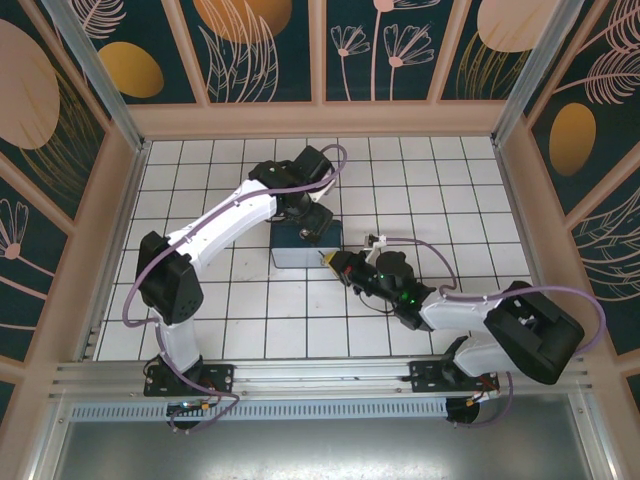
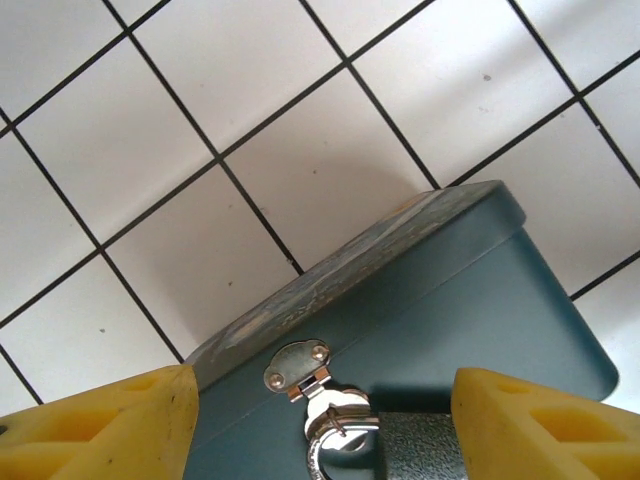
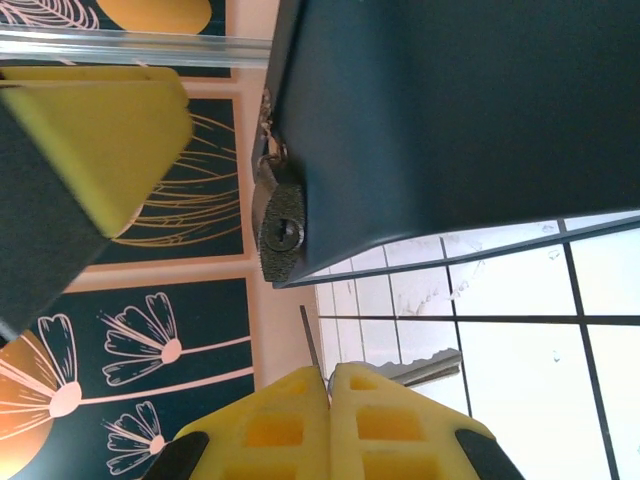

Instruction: Unlock a padlock with a key

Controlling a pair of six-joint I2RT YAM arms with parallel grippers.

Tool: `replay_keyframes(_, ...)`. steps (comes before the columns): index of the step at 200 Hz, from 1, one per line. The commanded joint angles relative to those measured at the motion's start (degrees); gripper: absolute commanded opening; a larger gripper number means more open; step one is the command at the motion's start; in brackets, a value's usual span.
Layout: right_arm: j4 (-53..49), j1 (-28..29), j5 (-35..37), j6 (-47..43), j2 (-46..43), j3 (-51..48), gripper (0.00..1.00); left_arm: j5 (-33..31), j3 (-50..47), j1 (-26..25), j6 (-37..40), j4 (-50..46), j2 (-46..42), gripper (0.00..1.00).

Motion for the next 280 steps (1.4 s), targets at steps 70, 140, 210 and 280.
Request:
replay_keyframes(70,-7.0,0.2,1.3,-2.7,-4.9,0.9,0.0,2.5,-4.3,0.0,-0.2,1.4,0.3,0.67)
replay_keyframes(140,-6.3,0.7,2.1,-2.8,-4.5,0.5,0.0,4.2,-6.2,-0.1,1.2,-0.3,-3.0,0.63)
replay_keyframes(210,-7.0,0.2,1.1,-5.4,0.5,5.1,0.0,2.3,-6.1,-0.1,2.4,-2.7,-3.9,0.63)
replay_keyframes(280,-6.1,0.3,1.1,-5.4,3.0,4.1,0.0,21.1,-0.3,-0.1,-4.2,7.2,-4.2,0.62)
